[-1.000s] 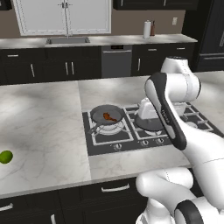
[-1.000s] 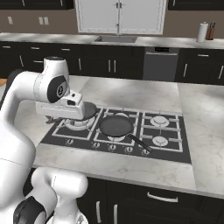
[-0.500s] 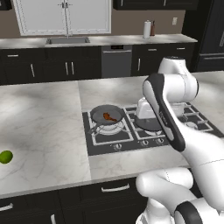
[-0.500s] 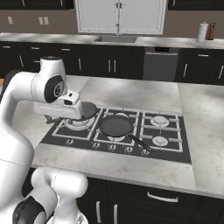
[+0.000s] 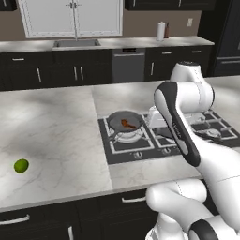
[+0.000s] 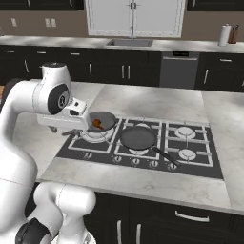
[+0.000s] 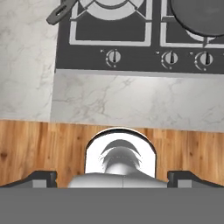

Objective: Place both pans onto different burners. Then place the lime and the chicken drumstick on different pans.

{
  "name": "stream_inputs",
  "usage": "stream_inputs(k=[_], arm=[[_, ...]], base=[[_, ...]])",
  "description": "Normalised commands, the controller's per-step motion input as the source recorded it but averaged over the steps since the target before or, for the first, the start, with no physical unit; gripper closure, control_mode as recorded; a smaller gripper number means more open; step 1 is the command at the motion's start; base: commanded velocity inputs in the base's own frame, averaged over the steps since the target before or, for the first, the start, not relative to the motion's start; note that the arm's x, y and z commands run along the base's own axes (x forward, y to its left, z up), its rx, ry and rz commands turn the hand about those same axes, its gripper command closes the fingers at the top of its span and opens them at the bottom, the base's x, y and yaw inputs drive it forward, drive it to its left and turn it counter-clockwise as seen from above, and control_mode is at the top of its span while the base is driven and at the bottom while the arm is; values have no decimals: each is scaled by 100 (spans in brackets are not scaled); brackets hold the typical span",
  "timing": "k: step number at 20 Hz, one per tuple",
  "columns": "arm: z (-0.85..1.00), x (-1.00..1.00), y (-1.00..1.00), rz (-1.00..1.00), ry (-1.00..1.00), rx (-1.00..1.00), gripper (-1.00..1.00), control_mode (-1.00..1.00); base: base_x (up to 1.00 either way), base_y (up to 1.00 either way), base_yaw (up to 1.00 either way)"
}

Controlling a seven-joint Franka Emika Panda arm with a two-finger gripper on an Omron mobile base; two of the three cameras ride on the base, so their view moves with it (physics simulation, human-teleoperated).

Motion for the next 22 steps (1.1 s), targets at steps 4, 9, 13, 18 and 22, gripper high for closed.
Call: stream_inputs(k=[4,9,13,18,22], arm=[[0,0,0,0,0,0,-100,100],[0,0,0,0,0,0,-100,100],[0,0,0,0,0,0,-100,100],[0,0,0,0,0,0,-100,100],[0,0,0,0,0,0,-100,100]], base=[[-19,85,-3],[-8,83,0],[-1,81,0],[0,77,0],[0,64,0]])
